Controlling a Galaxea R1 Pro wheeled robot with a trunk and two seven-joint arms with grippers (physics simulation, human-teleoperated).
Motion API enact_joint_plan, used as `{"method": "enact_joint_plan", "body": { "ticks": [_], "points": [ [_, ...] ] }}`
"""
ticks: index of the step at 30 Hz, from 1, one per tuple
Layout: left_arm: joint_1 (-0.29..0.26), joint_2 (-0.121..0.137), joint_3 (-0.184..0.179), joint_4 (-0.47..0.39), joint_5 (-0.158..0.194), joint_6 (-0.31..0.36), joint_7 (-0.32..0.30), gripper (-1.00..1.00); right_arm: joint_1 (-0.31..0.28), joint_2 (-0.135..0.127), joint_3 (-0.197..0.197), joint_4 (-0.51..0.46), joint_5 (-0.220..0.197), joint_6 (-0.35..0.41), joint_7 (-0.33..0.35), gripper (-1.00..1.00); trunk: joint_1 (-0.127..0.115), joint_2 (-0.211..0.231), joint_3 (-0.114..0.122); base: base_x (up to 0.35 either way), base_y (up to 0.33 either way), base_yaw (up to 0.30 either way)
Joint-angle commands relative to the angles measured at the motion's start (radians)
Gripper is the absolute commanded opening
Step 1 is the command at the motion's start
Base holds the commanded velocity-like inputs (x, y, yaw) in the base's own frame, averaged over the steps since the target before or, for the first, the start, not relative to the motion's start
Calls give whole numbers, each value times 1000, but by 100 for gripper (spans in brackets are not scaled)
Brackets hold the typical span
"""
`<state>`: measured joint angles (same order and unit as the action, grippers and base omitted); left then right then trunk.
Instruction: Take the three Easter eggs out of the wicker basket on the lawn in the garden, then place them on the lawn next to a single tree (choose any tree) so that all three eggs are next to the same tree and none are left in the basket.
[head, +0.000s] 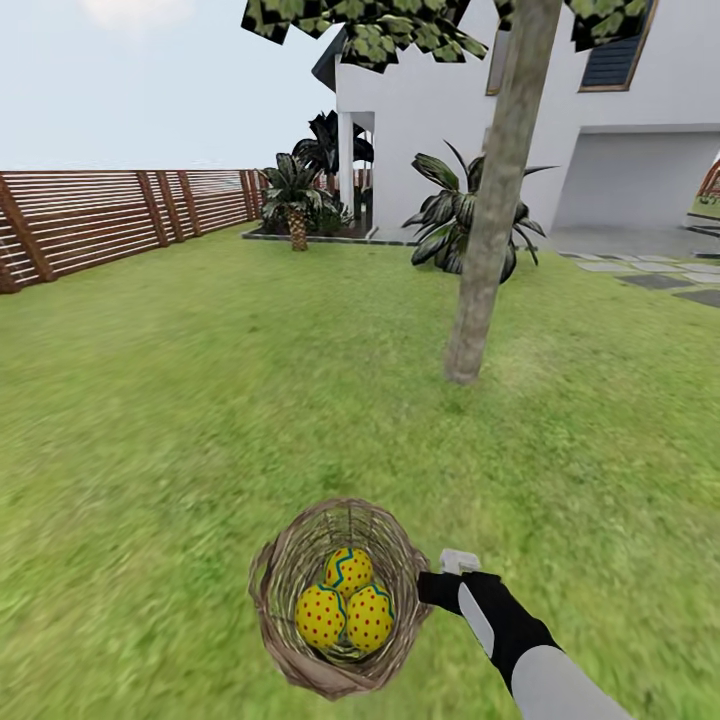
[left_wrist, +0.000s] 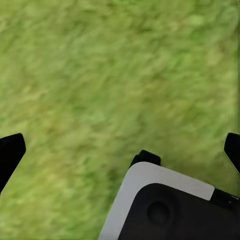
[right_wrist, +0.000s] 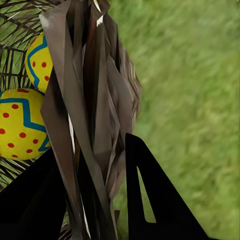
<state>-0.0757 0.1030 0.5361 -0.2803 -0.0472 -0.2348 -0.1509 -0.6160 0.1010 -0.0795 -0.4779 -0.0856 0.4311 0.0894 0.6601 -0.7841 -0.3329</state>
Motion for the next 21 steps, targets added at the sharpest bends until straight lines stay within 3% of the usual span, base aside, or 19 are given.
{"method": "enact_joint_plan", "body": {
  "ticks": [1, 21],
  "points": [
    [-1, 0, 8, 1, -5, -3, -7, 100, -1, 1, -8, -2, -14, 6, 3, -100, 1, -1, -1, 327, 39, -1],
    [-1, 0, 8, 1, -5, -3, -7, 100, -1, 2, -7, -2, -15, 9, 3, -100, 1, -1, -1, 327, 52, -56]
  ]
}}
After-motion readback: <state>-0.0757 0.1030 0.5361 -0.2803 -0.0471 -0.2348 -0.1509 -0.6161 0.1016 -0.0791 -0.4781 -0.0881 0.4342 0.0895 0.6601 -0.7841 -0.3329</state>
